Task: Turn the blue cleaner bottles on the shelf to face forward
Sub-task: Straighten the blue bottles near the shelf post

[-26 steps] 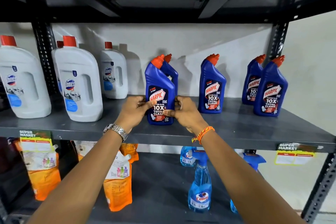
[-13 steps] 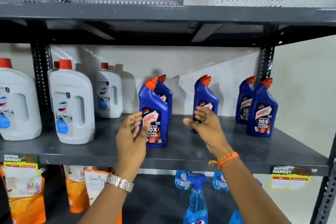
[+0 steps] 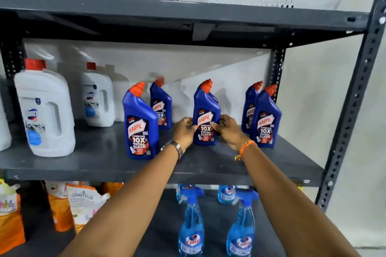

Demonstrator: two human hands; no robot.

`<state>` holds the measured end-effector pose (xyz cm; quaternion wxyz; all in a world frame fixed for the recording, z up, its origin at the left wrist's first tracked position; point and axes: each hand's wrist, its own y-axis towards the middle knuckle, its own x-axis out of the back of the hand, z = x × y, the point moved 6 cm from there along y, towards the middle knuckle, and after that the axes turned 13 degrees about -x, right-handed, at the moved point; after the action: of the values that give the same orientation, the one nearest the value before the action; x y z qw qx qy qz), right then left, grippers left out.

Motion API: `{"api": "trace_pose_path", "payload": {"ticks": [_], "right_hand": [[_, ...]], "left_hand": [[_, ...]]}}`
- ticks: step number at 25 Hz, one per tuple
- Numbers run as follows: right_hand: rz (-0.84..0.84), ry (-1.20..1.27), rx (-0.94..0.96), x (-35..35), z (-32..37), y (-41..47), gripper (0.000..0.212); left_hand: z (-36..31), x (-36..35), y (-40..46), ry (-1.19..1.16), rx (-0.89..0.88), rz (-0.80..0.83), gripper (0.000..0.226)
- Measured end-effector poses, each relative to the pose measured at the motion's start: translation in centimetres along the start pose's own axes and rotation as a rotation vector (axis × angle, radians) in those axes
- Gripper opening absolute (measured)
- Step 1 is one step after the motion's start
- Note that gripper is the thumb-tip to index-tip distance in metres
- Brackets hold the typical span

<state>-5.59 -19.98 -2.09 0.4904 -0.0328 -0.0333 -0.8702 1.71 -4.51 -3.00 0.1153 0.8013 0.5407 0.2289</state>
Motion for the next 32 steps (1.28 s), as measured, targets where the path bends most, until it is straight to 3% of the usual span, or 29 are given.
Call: {"api": "trace_pose_path", "payload": {"ticks": [13,20,23,25,27,29,30,32], "right_hand": [[0.081,0.066,0.066,1.8,-2.0,-5.5,0.039],[0.073,0.126,0.113,3.5,1.2,-5.7,0.041],[0.078,0.122,0.108,4.9,-0.6,-6.2,0.057],[-0.093,0.203,0.172,8.6,-1.9,-6.5,0.053],[-0.305,0.283,0.185,12.6,-2.6,-6.2,0.044],[-0.460,0.265,0.129,16.0,-2.6,-5.2,0.044],[-0.471,0.261,0.086,16.9,-2.6,-4.5,0.044],[-0.402,0.265,0.055,17.5,-2.4,-3.4,0.031]], "left_hand": [[-0.6,0.5,-5.9,-0.177,-0.056,-0.021,0.022],[-5.5,-0.2,-5.6,-0.226,-0.087,-0.037,0.028],[-6.0,1.0,-9.2,-0.074,-0.161,-0.214,0.044],[-6.9,1.3,-12.1,-0.060,-0.300,-0.378,0.040],[-7.5,-0.9,-12.9,-0.192,-0.355,-0.293,0.033],[-8.9,-6.9,-11.2,-0.440,-0.234,0.004,0.031],[-9.2,-10.0,-9.9,-0.515,-0.148,0.130,0.031],[-9.1,-14.4,-6.9,-0.488,-0.094,0.196,0.024]]}}
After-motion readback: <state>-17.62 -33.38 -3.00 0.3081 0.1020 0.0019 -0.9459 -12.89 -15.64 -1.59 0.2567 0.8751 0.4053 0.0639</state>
